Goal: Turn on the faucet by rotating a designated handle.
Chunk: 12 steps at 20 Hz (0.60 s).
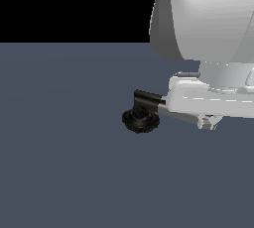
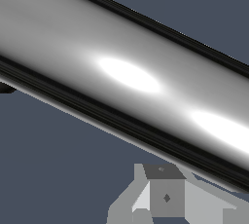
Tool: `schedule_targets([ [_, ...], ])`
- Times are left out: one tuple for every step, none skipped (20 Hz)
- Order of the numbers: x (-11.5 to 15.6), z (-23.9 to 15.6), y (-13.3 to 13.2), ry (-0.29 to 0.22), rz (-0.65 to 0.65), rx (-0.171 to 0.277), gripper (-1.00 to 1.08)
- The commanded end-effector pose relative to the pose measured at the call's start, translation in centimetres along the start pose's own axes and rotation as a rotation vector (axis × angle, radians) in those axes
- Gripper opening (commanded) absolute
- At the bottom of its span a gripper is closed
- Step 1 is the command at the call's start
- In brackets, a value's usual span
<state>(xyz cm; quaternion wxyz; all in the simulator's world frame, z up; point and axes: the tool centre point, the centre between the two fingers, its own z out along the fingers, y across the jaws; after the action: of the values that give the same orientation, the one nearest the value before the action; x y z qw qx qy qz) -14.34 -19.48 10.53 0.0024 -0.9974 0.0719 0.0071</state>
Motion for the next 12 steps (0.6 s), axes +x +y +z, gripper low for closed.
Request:
schedule_targets([
  [1.3,-0.2,0.5,0.011,-0.008,-0.003,-1.0],
  [1.6,-0.2,0.7,0.011,-0.008,-0.003,-1.0],
  [1.9,-0.3,1.0,0.012,-0.008,-0.003,-1.0],
  [2.2,-0.3,1.2,0.012,-0.007,-0.003,-1.0],
  [2.4,-0.3,1.5,0.012,-0.007,-0.003,-1.0],
  [2.7,-0.3,1.8,0.012,-0.006,-0.003,-1.0],
  [3.0,-0.3,2.0,0.012,-0.006,-0.003,-1.0],
  [3.3,-0.3,2.3,0.013,-0.006,-0.004,-1.0],
  [3.5,-0.3,2.5,0.013,-0.006,-0.004,-1.0],
  [3.8,-0.3,2.8,0.013,-0.005,-0.004,-1.0],
  [4.1,-0.3,3.0,0.013,-0.005,-0.004,-1.0],
  [4.3,-0.4,3.3,0.013,-0.004,-0.004,-1.0],
])
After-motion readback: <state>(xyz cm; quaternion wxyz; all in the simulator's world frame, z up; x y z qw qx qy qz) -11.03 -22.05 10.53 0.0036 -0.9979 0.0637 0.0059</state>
